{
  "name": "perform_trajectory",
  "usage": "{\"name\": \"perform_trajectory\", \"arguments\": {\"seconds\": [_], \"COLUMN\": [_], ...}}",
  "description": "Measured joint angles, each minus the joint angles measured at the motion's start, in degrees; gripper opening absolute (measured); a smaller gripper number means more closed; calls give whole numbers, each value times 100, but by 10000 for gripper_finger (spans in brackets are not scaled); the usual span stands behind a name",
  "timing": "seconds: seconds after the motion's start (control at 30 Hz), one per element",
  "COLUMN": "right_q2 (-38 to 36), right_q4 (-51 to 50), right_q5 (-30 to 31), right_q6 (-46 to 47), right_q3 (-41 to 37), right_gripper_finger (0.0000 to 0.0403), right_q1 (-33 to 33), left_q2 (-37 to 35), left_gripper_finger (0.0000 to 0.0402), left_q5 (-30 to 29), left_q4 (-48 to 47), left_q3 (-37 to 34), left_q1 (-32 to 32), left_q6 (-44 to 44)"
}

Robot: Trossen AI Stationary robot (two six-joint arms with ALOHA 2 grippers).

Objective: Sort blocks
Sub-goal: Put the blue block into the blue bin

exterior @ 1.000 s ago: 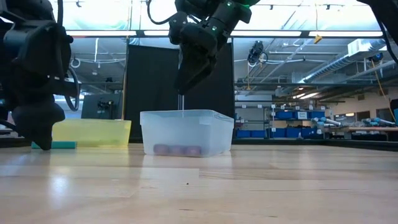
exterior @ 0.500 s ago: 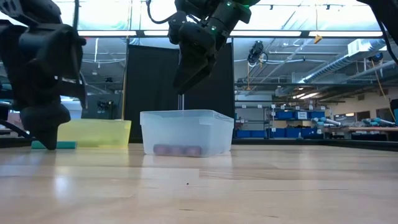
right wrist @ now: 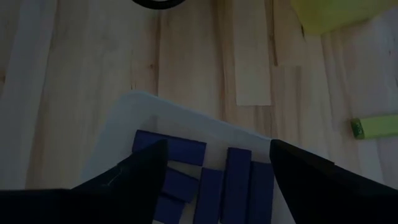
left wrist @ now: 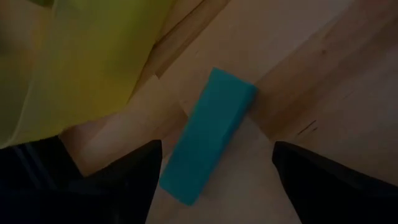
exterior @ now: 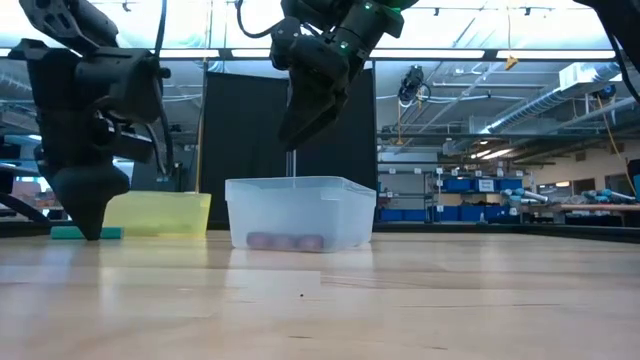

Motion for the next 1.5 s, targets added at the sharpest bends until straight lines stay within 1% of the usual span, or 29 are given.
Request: {"name": "perform_trajectory", "arguments": {"seconds": [0.37,0.8,1.13,1.33,1.5], "right_q2": [0,0,0,0,0], "right_q4": [5,7,52,55,91], "right_q5": [-4,-10,-9,-8,-8], "right_q6": [-89,-151,-179,-179,-179], "right_q3": [0,0,0,0,0], "right_gripper_finger": [293,287,286,281,280], "right_q1": [0,0,0,0,0], "left_q2": [-15,-99,-212,-212,-214], "left_gripper_finger": [321,319,282,263,228], "left_q5": [366,732,1077,1218,1303], "left_q4": [75,191,294,344,392], "left_q3": [14,0,-23,-20,-18], "left_q1": [485,943,1253,1332,1348], "left_q6": [97,540,869,998,1087]}}
